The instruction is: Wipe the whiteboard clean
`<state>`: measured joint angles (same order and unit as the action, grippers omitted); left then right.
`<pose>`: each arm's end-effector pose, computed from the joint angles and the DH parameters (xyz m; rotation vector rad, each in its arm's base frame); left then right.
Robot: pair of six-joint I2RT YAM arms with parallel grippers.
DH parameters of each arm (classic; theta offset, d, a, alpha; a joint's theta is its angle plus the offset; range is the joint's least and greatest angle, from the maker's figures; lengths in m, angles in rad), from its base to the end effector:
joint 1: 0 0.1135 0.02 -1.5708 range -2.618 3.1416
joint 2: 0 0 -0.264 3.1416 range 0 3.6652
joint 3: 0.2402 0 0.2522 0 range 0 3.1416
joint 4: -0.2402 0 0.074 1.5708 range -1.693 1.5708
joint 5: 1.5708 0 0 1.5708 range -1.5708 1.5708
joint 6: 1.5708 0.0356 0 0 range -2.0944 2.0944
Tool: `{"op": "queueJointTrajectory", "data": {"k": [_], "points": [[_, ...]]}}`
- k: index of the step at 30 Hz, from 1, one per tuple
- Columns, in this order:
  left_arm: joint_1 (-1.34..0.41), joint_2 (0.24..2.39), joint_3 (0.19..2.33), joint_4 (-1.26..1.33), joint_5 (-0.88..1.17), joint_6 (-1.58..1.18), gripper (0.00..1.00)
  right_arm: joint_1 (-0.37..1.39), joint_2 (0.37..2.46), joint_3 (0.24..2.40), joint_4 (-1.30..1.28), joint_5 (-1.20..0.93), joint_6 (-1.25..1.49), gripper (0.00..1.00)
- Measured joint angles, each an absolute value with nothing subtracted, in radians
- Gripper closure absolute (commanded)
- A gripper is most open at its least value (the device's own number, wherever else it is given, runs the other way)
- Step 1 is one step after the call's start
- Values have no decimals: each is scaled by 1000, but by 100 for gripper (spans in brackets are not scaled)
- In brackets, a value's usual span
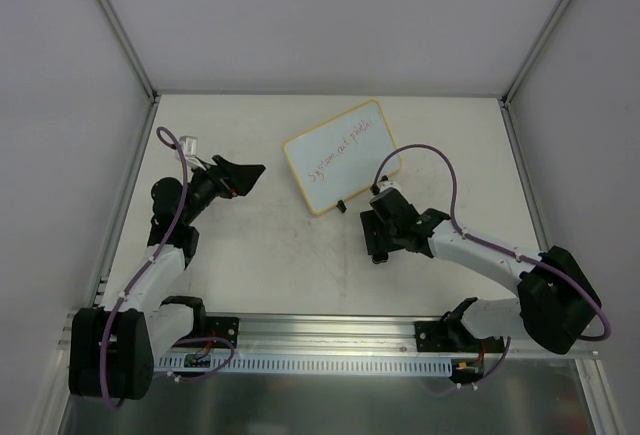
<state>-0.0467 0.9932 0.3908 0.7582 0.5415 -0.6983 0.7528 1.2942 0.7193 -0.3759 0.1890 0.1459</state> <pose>0.2138 -0.0284 0.2615 -0.0181 1.5146 -0.9856 0.1866 0.1656 0.1959 -0.6749 2.4094 0.1345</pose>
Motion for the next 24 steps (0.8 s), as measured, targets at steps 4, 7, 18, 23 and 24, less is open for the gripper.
{"op": "queueJointTrajectory", "data": {"k": [4,7,18,23,24], "points": [[-47,1007,403,757,541,-695,1,772,1327,717,-347,198,160,34],[-47,1022,405,759,543,-695,1,783,1351,709,-324,199,170,34],[-47,1074,408,798,577,-696,1,788,1400,693,-290,210,186,55],[-47,1078,408,829,577,-696,1,788,1406,691,-285,218,190,62],[-47,1081,408,838,577,-695,1,788,1409,691,-284,220,191,67]]}}
